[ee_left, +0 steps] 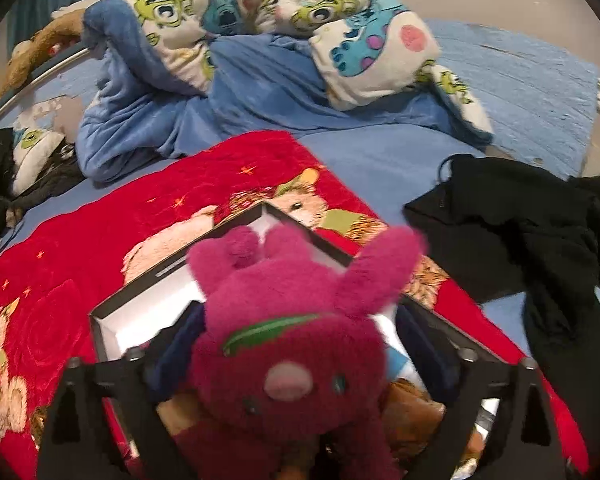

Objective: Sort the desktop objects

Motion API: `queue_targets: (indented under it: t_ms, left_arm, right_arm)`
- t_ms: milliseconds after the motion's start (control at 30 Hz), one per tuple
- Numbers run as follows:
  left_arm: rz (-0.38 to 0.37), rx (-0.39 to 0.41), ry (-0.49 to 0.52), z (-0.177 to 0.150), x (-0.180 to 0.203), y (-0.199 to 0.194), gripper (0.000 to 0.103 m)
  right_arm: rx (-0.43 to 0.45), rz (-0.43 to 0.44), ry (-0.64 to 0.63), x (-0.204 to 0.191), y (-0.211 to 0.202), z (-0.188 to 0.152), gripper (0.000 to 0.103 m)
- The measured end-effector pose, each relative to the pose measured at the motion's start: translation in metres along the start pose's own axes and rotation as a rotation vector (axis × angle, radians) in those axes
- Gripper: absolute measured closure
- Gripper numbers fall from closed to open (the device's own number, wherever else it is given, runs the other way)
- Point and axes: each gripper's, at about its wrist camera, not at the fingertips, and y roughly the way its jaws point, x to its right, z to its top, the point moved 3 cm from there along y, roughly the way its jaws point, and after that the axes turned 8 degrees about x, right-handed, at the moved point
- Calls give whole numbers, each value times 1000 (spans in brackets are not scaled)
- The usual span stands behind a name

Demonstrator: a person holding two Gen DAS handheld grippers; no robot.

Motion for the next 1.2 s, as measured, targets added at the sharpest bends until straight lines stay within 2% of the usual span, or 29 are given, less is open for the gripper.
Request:
queue_targets:
  t_ms: [33, 100, 133, 567, 767, 933, 1100, 1200]
  left_arm:
    - [-3, 3, 3, 0, 2, -1, 0]
    - [3, 4, 14, 0, 5, -3, 0]
    - [9, 2, 21, 0, 6, -3, 0]
    - [23, 20, 24, 4, 4, -11, 0]
    - [36, 82, 27, 13, 4, -34, 0]
    - [71, 166, 31, 26, 4, -80, 0]
    - [59, 249, 23, 37, -1, -144, 0]
    - [67, 295, 18, 36, -7, -189, 0]
  right_arm:
    - [14, 20, 8, 0, -3, 1, 32]
    - [47, 35, 17, 1, -10, 3, 3]
    - [54, 34, 22, 1, -11, 4, 0]
    - [63, 41, 100, 15, -14, 5, 0]
    - [76, 52, 104, 15, -18, 6, 0]
    - [100, 79, 110, 14, -24, 8, 0]
    - [148, 123, 121, 13, -35, 12, 0]
    - [152, 98, 162, 13, -45, 14, 0]
